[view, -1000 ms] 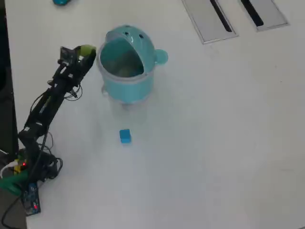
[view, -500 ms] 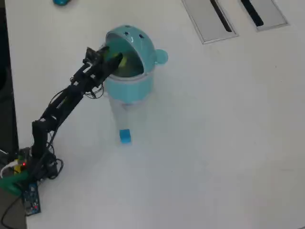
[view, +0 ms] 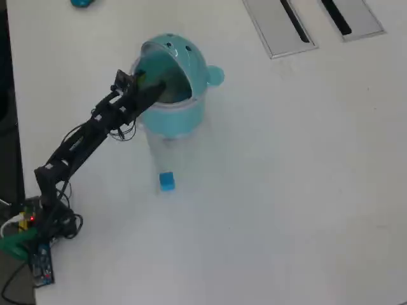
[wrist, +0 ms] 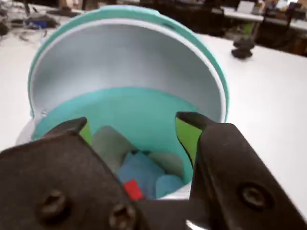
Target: Grasp RGB lego blocks and put them in the bin one by one.
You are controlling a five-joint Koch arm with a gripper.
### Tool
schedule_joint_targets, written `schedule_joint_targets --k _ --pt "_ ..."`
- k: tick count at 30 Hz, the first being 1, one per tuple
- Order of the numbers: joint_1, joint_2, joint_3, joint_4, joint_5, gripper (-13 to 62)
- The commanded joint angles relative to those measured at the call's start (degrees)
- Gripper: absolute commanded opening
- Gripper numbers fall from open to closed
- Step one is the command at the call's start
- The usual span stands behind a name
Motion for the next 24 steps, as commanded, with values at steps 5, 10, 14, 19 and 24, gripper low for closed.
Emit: schedule_joint_targets --k 5,10,14,19,24 --pt "2.4 10.7 5.8 4.8 -0.1 33.1" --pt "3.2 17.1 11.2 9.2 2.1 33.3" --pt "6.3 20.9 15.9 9.6 3.3 33.3" --pt "12.2 23.8 21.6 10.3 3.3 35.2" --pt "16.5 24.6 25.3 9.9 3.3 34.9"
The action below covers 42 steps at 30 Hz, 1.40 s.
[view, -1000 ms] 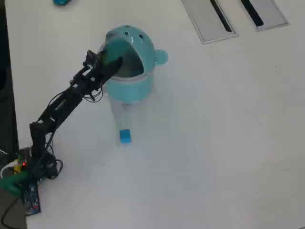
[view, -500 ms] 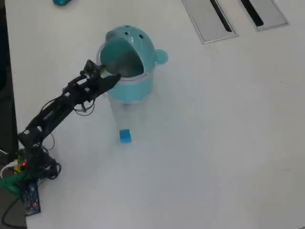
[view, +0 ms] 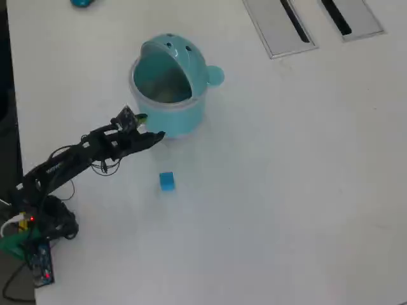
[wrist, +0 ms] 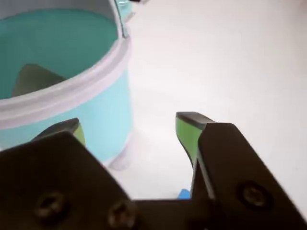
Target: Grasp RGB lego blocks and put them in the bin one by one.
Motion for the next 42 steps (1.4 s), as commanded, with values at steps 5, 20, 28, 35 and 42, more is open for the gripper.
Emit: schedule_joint_targets --k 5,20,28,35,42 --pt "4.1 3.5 4.6 -0.8 -0.1 35.2" --pt "8.6 -0.4 17.1 -2.7 -0.1 34.8" --pt "10.9 -5.6 17.8 -4.9 1.0 34.7" --pt "11.3 -10.8 18.5 -9.3 1.3 34.7" --pt "10.1 -13.5 21.0 -13.0 2.3 34.7"
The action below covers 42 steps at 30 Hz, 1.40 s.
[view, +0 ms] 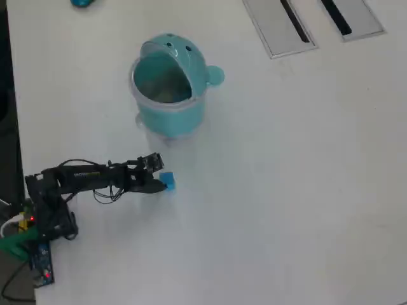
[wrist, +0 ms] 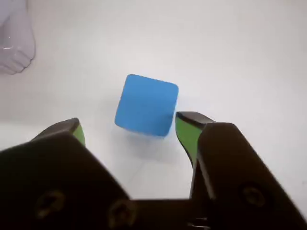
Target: Grasp RGB lego blocks and put them in the bin one by one.
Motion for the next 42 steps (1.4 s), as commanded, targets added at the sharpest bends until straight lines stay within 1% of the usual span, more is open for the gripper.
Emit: schedule_joint_targets --k 1,8,17,24,29,34,37,42 --pt "-0.3 -0.4 -1.8 -4.2 1.3 34.7" --pt "0.4 -3.2 -3.1 -6.0 1.5 34.6" --pt "1.7 -10.2 -4.9 -11.4 1.5 34.6" --pt "3.0 -12.8 -5.7 -15.0 1.5 31.5" --pt "2.8 -12.1 -5.9 -17.1 1.6 27.4" --pt "0.9 -9.7 -7.4 -20.8 1.6 27.4" --pt "-0.3 -7.4 -8.8 -21.4 3.6 24.4" --pt "-1.6 -2.7 -9.0 -21.3 4.8 24.2"
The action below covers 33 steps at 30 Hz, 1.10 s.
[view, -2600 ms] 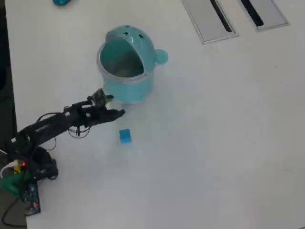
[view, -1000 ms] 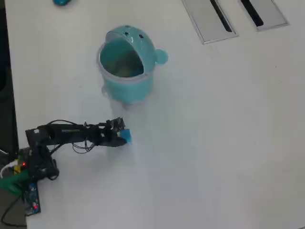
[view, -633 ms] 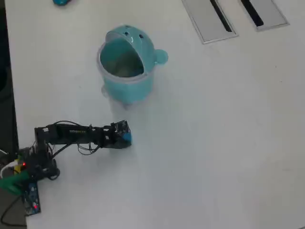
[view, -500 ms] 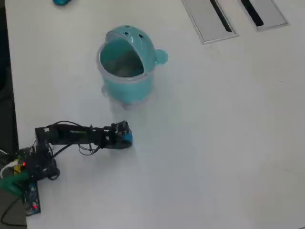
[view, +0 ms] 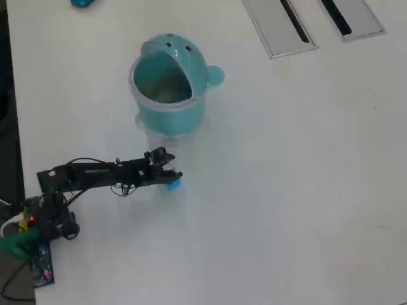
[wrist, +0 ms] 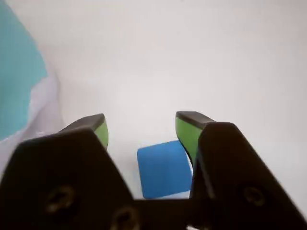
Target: Grasp RGB lego blocks and put them in the bin one by one.
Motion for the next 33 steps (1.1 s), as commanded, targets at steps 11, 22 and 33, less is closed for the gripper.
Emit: schedule_joint_targets --k 11,22,33 --pt "-0.1 4.7 3.0 0.2 -3.3 32.1" --pt "4.4 -6.9 1.7 -6.6 -8.3 33.9" --pt "4.0 -5.4 2.6 -12.1 -0.4 11.7"
